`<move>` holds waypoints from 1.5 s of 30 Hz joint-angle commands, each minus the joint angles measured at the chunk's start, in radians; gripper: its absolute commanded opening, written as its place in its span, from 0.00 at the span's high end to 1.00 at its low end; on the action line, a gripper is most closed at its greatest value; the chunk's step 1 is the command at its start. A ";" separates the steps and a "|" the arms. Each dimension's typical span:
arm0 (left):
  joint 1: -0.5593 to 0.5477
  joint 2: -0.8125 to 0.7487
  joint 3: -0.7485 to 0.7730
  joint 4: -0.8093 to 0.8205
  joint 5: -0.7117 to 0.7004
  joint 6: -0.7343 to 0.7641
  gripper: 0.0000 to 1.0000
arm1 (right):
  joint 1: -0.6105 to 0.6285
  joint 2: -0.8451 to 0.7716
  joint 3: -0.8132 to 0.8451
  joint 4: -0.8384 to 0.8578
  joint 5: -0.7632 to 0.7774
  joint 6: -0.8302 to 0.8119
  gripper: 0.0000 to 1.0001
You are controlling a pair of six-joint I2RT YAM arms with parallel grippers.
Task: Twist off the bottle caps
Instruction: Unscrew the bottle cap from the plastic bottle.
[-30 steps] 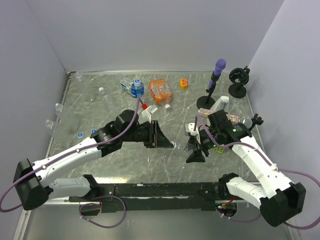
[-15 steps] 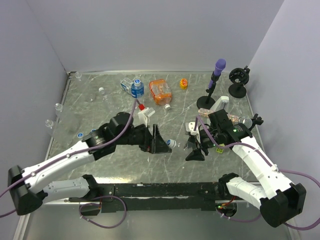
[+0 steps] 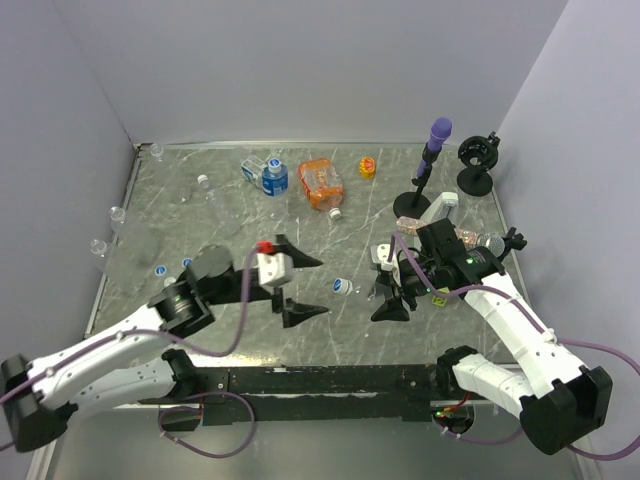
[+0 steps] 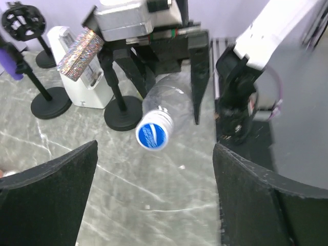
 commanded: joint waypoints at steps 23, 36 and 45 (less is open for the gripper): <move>0.001 0.270 0.196 -0.056 0.215 0.212 0.46 | -0.007 -0.020 0.000 0.031 -0.019 -0.019 0.83; 0.001 0.291 0.229 -0.110 0.204 0.210 0.70 | -0.005 -0.016 0.004 0.025 -0.021 -0.020 0.83; 0.001 0.307 0.309 -0.208 0.128 -0.198 0.99 | -0.007 -0.021 0.000 0.029 -0.021 -0.020 0.83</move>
